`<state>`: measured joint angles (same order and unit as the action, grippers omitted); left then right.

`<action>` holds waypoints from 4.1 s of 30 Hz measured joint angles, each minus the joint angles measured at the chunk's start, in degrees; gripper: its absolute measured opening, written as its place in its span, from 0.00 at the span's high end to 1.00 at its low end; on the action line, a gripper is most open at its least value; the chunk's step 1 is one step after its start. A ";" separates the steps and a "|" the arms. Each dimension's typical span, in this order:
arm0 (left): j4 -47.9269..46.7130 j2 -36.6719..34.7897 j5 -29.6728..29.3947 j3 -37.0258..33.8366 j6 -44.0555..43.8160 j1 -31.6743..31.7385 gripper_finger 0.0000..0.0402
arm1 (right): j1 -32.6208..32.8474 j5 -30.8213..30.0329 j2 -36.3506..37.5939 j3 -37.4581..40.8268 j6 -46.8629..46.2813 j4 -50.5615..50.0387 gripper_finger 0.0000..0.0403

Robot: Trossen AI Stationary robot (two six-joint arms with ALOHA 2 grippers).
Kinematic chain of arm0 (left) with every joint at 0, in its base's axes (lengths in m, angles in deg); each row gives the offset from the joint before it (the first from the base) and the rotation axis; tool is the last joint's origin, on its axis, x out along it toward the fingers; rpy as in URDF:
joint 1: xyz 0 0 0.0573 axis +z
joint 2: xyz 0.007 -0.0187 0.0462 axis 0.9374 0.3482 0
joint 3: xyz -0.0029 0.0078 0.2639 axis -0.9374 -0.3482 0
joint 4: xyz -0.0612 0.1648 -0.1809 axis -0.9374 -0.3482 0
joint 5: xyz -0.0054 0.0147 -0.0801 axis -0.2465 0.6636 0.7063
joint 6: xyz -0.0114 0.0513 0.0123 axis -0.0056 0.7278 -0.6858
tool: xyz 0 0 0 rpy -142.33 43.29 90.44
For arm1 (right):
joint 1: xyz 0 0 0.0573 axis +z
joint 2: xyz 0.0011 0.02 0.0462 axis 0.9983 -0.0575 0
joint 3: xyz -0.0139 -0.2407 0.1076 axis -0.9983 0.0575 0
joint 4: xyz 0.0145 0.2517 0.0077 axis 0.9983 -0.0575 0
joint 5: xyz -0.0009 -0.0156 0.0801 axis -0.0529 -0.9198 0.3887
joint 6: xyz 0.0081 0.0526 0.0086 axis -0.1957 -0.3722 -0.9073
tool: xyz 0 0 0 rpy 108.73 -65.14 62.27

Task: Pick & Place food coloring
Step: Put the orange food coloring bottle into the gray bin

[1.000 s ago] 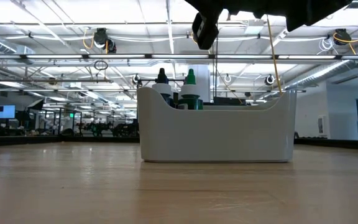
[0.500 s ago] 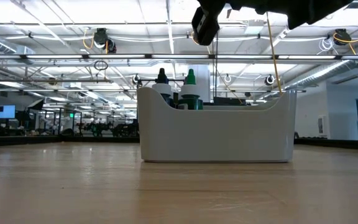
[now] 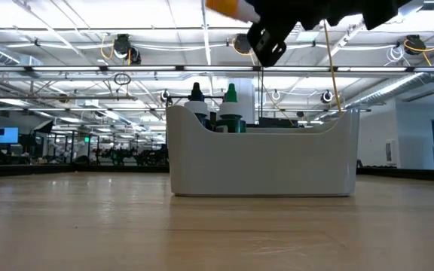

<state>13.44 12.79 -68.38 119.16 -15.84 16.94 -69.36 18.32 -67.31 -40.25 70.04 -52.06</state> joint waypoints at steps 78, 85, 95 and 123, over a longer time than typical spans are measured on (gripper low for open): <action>-17.41 -3.32 22.78 -8.76 -19.91 1.46 0.94 | 19.13 -39.97 -34.74 -40.98 -24.39 -57.86 0.57; -17.47 -3.32 22.87 -8.76 -20.18 2.79 0.99 | 18.42 -41.34 -34.74 -40.98 -23.27 -58.63 0.57; -17.72 -3.32 24.29 -8.76 -21.43 3.19 0.90 | 18.56 -41.32 -34.74 -40.98 -11.32 -58.66 0.57; -17.74 -3.32 24.94 -8.76 -23.29 3.17 0.86 | 14.32 -30.50 -34.70 -40.96 21.72 -55.15 0.58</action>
<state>-4.30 9.47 -43.44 110.40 -39.13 20.10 -55.04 -12.18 -102.00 -81.21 91.76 -107.20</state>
